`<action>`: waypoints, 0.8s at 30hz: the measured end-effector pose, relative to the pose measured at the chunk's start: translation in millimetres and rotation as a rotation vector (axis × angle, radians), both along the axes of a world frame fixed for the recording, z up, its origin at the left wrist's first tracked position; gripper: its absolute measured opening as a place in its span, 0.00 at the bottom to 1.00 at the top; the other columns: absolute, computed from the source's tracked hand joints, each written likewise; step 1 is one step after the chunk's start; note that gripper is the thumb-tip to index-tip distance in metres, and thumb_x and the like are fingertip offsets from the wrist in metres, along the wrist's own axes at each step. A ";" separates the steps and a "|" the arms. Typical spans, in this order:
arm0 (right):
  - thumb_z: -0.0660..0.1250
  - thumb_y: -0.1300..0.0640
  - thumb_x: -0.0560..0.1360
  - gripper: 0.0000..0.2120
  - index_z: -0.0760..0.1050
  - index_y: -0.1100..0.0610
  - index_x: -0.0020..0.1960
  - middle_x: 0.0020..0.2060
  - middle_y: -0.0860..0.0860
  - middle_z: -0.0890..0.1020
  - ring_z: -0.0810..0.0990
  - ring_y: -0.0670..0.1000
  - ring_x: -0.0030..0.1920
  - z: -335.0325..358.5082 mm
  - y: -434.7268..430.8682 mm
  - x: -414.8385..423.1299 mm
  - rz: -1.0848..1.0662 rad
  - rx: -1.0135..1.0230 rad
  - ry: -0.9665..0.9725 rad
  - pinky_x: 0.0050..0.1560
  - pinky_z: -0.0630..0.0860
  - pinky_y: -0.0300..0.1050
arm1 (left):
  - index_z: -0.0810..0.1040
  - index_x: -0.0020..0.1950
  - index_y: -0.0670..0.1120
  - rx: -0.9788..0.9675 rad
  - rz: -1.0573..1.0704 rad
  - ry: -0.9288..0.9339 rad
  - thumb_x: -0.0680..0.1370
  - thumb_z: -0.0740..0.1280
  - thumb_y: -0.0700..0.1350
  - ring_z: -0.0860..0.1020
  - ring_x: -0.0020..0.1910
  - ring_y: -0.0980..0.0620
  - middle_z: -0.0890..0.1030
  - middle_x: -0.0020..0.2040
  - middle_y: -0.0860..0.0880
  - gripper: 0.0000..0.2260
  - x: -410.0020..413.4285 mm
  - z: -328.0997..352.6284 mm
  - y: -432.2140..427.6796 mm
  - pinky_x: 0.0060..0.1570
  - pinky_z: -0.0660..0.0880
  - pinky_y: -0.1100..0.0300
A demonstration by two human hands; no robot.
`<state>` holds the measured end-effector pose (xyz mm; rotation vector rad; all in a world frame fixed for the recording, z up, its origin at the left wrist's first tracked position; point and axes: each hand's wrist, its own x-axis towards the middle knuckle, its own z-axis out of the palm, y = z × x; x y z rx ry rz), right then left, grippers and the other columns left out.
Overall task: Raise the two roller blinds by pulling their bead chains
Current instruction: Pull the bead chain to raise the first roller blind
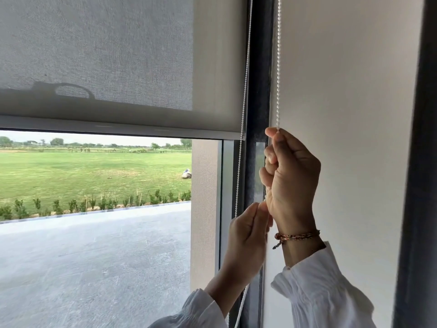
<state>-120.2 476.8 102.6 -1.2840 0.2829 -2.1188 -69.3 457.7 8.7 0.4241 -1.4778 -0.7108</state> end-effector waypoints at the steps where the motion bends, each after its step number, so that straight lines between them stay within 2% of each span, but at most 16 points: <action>1: 0.59 0.62 0.78 0.13 0.79 0.54 0.42 0.22 0.46 0.64 0.57 0.42 0.22 0.2 0.2 0.3 0.001 0.002 -0.001 0.21 0.55 0.32 | 0.70 0.27 0.56 -0.002 0.006 -0.003 0.72 0.58 0.58 0.62 0.22 0.60 0.68 0.21 0.57 0.14 0.1 0.0 0.1 0.25 0.58 0.63; 10: 0.59 0.62 0.79 0.12 0.79 0.55 0.43 0.21 0.44 0.64 0.57 0.43 0.22 -1.0 6.2 2.4 -0.011 -0.013 0.005 0.22 0.55 0.31 | 0.70 0.27 0.56 -0.013 -0.020 0.009 0.72 0.58 0.56 0.62 0.23 0.60 0.68 0.21 0.56 0.14 2.1 0.8 3.4 0.26 0.58 0.65; 15: 0.59 0.62 0.78 0.12 0.79 0.54 0.42 0.21 0.45 0.64 0.56 0.43 0.22 -4.3 8.4 3.6 -0.013 -0.011 -0.005 0.22 0.54 0.32 | 0.70 0.26 0.56 -0.011 -0.004 -0.002 0.76 0.57 0.49 0.62 0.22 0.59 0.68 0.21 0.56 0.17 2.6 -2.8 4.9 0.25 0.59 0.68; 19: 0.59 0.62 0.78 0.12 0.80 0.54 0.42 0.21 0.45 0.64 0.56 0.43 0.22 -6.0 7.4 5.1 -0.010 0.001 -0.005 0.22 0.54 0.32 | 0.70 0.26 0.56 -0.010 -0.006 0.003 0.76 0.56 0.47 0.62 0.22 0.59 0.68 0.20 0.56 0.18 3.4 -4.0 4.7 0.25 0.59 0.67; 24: 0.59 0.62 0.78 0.12 0.80 0.55 0.44 0.21 0.44 0.65 0.57 0.43 0.22 -6.2 1.9 7.5 -0.021 0.004 0.000 0.22 0.54 0.33 | 0.70 0.27 0.55 -0.022 -0.023 0.013 0.73 0.58 0.54 0.61 0.22 0.59 0.67 0.21 0.56 0.15 5.4 -4.9 0.3 0.25 0.59 0.66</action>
